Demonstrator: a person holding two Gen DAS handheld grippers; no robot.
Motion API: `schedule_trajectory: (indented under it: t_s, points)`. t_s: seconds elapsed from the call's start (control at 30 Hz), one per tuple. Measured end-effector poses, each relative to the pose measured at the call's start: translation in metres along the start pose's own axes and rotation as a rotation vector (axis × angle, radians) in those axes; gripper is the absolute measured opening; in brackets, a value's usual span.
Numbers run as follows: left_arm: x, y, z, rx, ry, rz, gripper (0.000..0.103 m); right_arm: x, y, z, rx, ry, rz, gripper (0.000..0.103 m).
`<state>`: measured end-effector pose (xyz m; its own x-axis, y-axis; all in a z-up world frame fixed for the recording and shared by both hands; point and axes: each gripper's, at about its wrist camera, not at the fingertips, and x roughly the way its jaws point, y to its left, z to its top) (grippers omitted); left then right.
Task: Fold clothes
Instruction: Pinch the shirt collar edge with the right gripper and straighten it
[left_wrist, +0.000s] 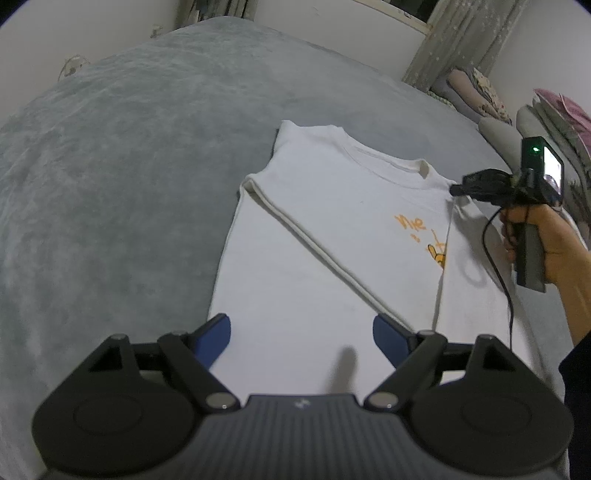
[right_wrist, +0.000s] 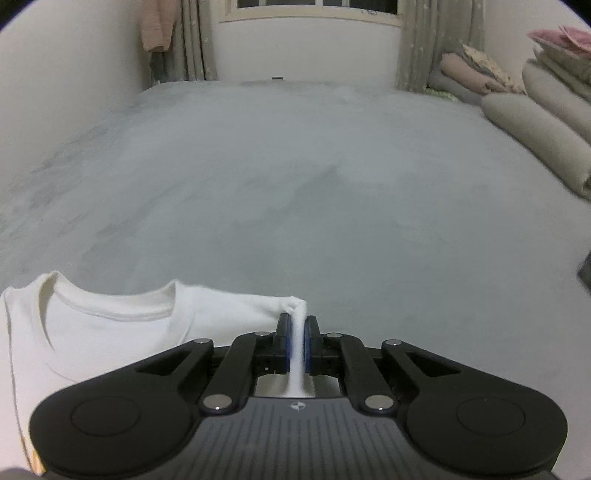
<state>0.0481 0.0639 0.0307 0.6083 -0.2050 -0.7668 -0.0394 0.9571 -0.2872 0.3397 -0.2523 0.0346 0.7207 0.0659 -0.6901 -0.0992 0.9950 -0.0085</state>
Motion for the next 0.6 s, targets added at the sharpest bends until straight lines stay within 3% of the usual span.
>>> schedule_trajectory:
  t_s: [0.17, 0.23, 0.27, 0.3, 0.33, 0.37, 0.5, 0.6]
  points:
    - [-0.001, -0.003, -0.002, 0.032, 0.007, -0.002, 0.086, -0.005, -0.032, -0.01, 0.123, -0.04, 0.069, 0.025]
    - [-0.002, -0.003, -0.003, 0.037, 0.015, -0.019, 0.084, -0.015, -0.043, -0.009, 0.148, -0.067, 0.074, 0.027]
    - [-0.003, -0.003, -0.004, 0.039, 0.018, -0.028, 0.081, -0.023, -0.046, -0.008, 0.14, -0.103, 0.042, 0.027]
    - [-0.004, -0.004, -0.005, 0.044, 0.022, -0.032, 0.071, -0.03, -0.048, -0.008, 0.122, -0.132, 0.025, 0.028]
    - [-0.005, -0.005, -0.005, 0.051, 0.026, -0.034, 0.058, -0.036, -0.048, -0.009, 0.101, -0.147, 0.035, 0.028]
    - [-0.006, -0.006, -0.006, 0.059, 0.027, -0.033, 0.054, -0.04, -0.048, -0.01, 0.082, -0.153, 0.051, 0.027]
    - [-0.007, -0.008, -0.008, 0.067, 0.019, -0.036, 0.053, -0.047, -0.031, -0.024, -0.036, -0.114, 0.126, 0.02]
    - [-0.009, -0.009, -0.008, 0.074, 0.016, -0.059, 0.053, -0.031, -0.016, -0.035, -0.097, -0.036, 0.101, 0.019]
